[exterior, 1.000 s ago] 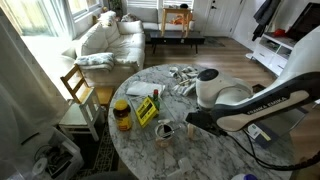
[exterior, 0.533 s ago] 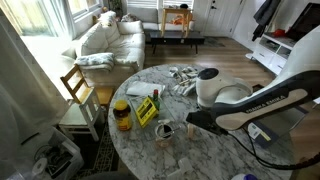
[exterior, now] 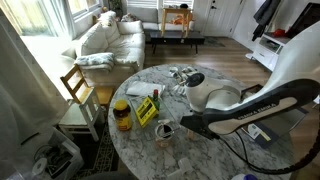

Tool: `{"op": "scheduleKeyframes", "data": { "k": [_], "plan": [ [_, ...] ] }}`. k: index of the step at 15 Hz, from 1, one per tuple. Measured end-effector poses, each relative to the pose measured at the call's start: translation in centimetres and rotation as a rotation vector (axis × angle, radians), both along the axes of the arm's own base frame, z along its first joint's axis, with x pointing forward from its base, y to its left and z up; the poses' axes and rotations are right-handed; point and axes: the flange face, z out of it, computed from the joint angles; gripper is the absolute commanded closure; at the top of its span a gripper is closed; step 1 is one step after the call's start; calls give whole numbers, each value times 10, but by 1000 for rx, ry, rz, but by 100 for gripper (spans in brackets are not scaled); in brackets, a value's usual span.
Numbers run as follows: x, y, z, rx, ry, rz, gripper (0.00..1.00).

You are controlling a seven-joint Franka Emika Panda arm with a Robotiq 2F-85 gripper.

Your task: Turn the container with an orange lid on the over

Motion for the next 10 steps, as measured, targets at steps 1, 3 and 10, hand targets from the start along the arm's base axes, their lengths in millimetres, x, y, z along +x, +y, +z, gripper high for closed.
{"op": "scheduleKeyframes", "data": {
  "k": [1,3,10],
  "plan": [
    [3,3,-1,-15,7,-5,77],
    [7,7,-3,-35,23,-12,27],
    [3,5,-26,-54,72,-16,0]
  ]
}}
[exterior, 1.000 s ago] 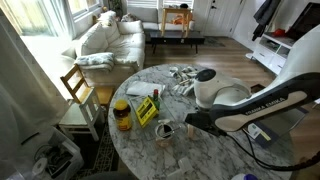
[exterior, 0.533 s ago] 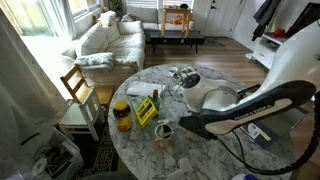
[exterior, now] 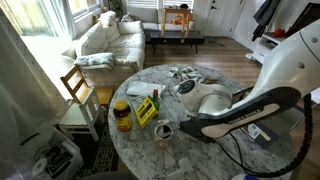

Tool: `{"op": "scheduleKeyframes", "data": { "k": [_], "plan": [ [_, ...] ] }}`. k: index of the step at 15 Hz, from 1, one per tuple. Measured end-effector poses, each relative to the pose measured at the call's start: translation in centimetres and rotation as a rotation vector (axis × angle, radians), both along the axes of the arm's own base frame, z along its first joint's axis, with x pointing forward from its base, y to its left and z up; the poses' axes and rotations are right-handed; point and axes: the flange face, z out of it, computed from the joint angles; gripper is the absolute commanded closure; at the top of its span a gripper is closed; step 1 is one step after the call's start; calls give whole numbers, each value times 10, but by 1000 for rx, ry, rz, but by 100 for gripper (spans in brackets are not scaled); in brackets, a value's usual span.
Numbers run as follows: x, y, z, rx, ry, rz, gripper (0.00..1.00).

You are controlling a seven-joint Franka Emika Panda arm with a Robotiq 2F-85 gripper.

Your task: Turn the container with an orange lid on the over

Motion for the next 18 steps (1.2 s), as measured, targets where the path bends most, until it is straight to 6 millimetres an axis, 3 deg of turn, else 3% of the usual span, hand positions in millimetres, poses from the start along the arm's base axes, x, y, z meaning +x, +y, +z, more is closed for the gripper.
{"op": "scheduleKeyframes", "data": {
  "k": [5,8,14,18],
  "plan": [
    [-3,-11,-5,11,-3,-20,0],
    [-5,-32,0,76,-36,-55,0],
    [-21,-86,23,336,-117,-91,0],
    [-27,-97,33,538,-146,-85,4]
  ]
}}
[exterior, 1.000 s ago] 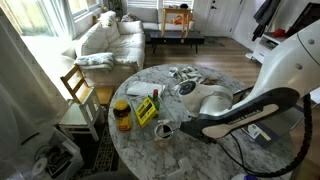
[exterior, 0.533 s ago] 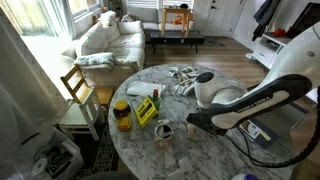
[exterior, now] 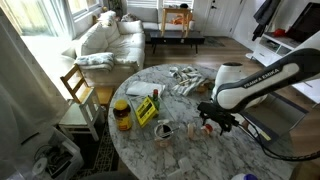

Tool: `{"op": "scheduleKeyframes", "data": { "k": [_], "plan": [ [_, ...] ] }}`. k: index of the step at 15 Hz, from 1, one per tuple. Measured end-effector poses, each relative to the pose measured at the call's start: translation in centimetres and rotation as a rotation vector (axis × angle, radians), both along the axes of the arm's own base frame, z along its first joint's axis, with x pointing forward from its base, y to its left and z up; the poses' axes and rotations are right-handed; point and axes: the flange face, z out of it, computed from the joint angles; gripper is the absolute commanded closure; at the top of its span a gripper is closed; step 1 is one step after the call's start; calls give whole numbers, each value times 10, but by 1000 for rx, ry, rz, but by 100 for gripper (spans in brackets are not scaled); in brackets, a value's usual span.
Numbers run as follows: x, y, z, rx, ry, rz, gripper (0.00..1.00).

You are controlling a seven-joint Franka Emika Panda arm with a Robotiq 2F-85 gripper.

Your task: Turn the container with an orange lid on the over

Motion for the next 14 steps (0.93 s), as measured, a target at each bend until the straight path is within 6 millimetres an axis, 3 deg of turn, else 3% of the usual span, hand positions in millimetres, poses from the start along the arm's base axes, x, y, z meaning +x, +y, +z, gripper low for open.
{"op": "scheduleKeyframes", "data": {
  "k": [2,3,5,7,11,13,14],
  "plan": [
    [0,-1,3,78,-23,8,29],
    [0,-1,3,105,-33,11,29],
    [0,-2,3,143,-47,13,8],
    [0,-2,2,167,-56,8,0],
    [0,-8,0,206,-75,-17,1],
    [0,-16,-1,220,-86,-33,17],
    [0,-21,-1,224,-89,-43,33]
  ]
}}
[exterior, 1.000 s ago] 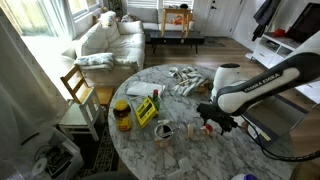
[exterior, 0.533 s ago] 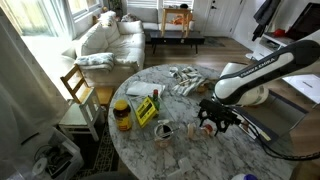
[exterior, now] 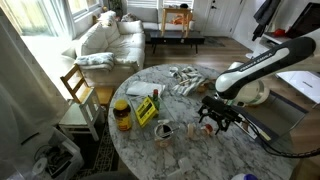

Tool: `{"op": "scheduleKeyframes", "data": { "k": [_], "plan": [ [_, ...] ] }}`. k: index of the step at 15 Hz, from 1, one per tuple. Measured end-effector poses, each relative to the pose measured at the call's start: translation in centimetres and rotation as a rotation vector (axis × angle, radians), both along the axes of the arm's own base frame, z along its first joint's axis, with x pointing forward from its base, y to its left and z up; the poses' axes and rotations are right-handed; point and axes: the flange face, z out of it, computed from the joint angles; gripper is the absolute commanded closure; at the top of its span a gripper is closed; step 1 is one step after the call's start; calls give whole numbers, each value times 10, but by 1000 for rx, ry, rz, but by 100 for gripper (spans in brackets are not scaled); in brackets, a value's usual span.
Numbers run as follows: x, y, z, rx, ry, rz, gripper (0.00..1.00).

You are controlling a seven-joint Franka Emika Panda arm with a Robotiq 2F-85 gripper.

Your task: Turn the container with an orange lid on the over

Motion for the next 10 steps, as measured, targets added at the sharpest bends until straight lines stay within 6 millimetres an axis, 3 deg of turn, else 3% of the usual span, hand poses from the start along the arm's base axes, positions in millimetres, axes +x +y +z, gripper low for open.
{"op": "scheduleKeyframes", "data": {
  "k": [5,10],
  "plan": [
    [-3,-18,-7,12,4,-35,73],
    [-4,-23,-9,16,13,-52,76]
  ]
}}
